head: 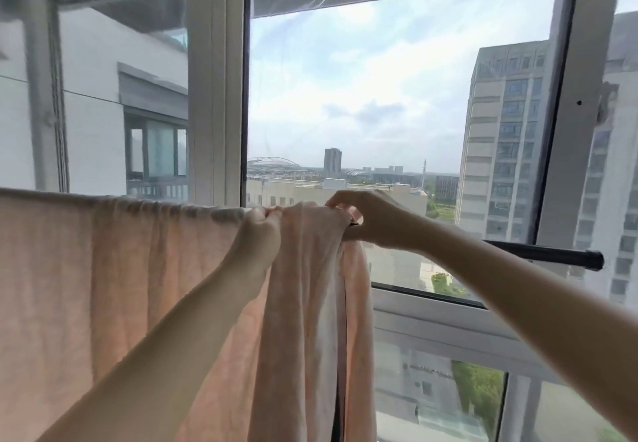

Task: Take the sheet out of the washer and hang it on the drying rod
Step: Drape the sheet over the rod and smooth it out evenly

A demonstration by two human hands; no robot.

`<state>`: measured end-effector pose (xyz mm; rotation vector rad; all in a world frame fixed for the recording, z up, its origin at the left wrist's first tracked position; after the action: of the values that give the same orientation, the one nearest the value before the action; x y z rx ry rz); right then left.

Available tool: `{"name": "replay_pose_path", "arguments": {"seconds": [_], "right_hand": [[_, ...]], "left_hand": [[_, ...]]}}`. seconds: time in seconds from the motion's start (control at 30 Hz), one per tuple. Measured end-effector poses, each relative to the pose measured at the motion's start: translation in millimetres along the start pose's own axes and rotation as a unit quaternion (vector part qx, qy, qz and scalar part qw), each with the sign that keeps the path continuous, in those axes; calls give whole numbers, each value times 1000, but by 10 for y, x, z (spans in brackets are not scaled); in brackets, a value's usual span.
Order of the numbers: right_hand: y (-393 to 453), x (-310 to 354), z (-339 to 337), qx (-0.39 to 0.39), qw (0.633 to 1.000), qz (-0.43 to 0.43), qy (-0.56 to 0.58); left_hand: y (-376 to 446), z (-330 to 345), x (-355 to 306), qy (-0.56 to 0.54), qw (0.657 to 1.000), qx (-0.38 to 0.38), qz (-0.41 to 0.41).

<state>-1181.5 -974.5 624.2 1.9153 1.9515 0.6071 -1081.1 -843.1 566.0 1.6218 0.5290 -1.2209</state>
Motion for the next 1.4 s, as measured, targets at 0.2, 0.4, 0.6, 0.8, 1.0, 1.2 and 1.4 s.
{"name": "replay_pose_path", "arguments": {"seconds": [0.2, 0.4, 0.6, 0.8, 1.0, 1.2, 1.4], "right_hand": [[-112, 72, -91, -99, 995, 10, -29], [-150, 167, -228, -177, 983, 5, -52], [-168, 193, -297, -179, 980, 10, -85], [-153, 202, -227, -175, 976, 2, -127], [-278, -25, -526, -274, 959, 54, -47], [-576, -449, -861, -362, 889, 197, 198], [-733, -378, -609, -119, 977, 175, 32]], "left_hand": [[-230, 106, -275, 163, 980, 48, 99], [-435, 363, -462, 340, 899, -8, 276], [-213, 259, -441, 217, 956, 34, 196], [-73, 174, -277, 54, 995, 59, 57], [-11, 121, -320, 77, 992, 46, 88], [-156, 220, -545, 196, 952, 17, 233], [-369, 545, -602, 255, 898, 124, 336]]}}
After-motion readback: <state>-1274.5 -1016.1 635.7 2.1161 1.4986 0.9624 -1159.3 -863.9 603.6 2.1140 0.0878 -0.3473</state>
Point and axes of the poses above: each hand's wrist, its own y-axis towards the middle knuckle, its own z-axis out of the palm, x = y × z, the point moved 7 cm from there along y, towards the middle knuckle, and after that the axes turned 2 degrees about z, right-handed, at the moved point
